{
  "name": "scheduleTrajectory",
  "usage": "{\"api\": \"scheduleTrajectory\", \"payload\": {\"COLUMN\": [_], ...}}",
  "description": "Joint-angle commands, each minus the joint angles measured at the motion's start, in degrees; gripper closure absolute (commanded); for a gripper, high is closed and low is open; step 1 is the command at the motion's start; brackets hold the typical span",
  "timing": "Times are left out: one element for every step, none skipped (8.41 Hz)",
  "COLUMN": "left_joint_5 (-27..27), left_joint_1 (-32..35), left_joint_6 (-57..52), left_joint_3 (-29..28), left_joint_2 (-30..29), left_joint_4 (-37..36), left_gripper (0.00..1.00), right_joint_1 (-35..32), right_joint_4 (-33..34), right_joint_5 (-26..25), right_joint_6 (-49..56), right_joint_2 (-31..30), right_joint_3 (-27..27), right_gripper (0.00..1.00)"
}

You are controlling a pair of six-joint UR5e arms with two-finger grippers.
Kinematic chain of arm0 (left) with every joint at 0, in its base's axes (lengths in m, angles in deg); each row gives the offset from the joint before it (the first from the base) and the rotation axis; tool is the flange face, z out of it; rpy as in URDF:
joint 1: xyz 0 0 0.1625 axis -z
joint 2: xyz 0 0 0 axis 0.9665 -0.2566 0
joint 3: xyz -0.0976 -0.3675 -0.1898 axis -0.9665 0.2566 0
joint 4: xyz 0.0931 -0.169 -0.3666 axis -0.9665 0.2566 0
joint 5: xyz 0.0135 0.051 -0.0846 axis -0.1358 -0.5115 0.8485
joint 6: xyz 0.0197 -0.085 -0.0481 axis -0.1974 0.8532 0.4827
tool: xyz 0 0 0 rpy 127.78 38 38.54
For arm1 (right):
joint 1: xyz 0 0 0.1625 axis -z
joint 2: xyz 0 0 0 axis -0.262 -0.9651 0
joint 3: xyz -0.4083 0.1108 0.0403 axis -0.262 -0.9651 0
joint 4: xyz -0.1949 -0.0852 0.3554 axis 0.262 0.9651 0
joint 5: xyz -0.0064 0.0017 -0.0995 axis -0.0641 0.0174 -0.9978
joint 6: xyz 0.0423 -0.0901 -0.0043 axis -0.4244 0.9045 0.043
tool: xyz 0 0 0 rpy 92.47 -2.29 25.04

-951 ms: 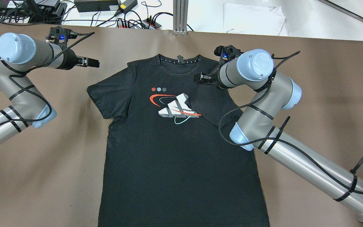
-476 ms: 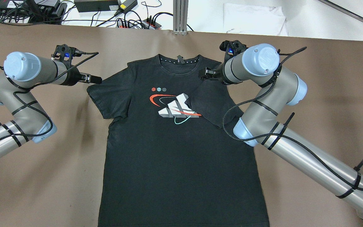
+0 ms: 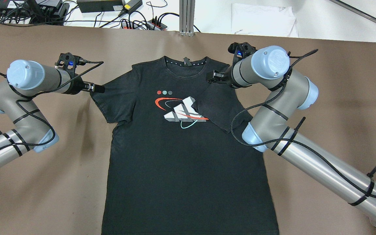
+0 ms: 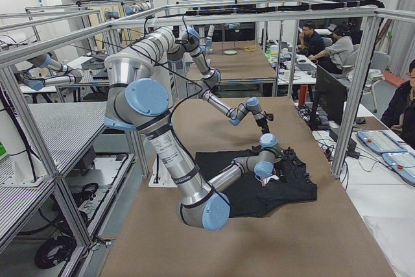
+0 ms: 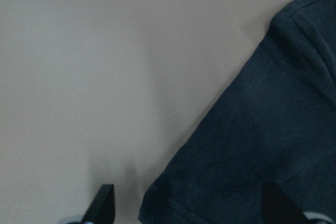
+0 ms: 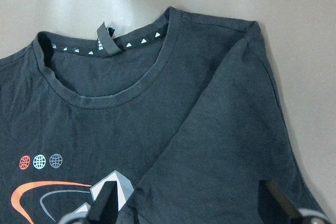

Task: Fold clothes
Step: 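Grasp the sleeve nearest the left gripper and fold it inward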

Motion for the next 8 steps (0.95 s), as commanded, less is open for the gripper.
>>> {"api": "scheduleTrajectory", "payload": {"left_joint_5": [-0.2, -0.2, -0.2, -0.2, -0.2, -0.3, -0.3, -0.4], "left_joint_1": [-1.3, -1.4, -1.4, -1.4, -1.4, -1.4, -1.4, -1.4], "left_joint_6": [-0.3, -0.4, -0.4, -0.4, -0.4, -0.4, -0.4, -0.4], "left_joint_3": [-0.6, -0.7, -0.7, -0.7, -0.7, -0.8, -0.8, -1.3], "left_joint_2": [0.4, 0.4, 0.4, 0.5, 0.7, 0.7, 0.7, 0.7], "left_joint_4": [0.1, 0.0, 0.0, -0.1, 0.0, -0.1, -0.1, -0.1], "left_gripper": [0.1, 0.1, 0.1, 0.12, 0.31, 0.56, 0.72, 0.72], "right_joint_1": [0.3, 0.3, 0.3, 0.3, 0.3, 0.3, 0.3, 0.3], "right_joint_4": [0.1, 0.1, 0.1, 0.1, 0.1, 0.1, 0.1, 0.1], "right_joint_5": [0.0, 0.0, 0.0, 0.0, 0.1, 0.1, 0.0, 0.1], "right_joint_6": [-0.1, -0.1, -0.1, -0.1, -0.1, -0.1, -0.1, -0.1], "right_joint_2": [-0.2, -0.2, -0.2, -0.2, -0.2, -0.2, -0.2, -0.2], "right_joint_3": [0.3, 0.3, 0.3, 0.4, 0.4, 0.4, 0.4, 0.4], "right_gripper": [0.06, 0.06, 0.06, 0.06, 0.06, 0.06, 0.06, 0.06]}}
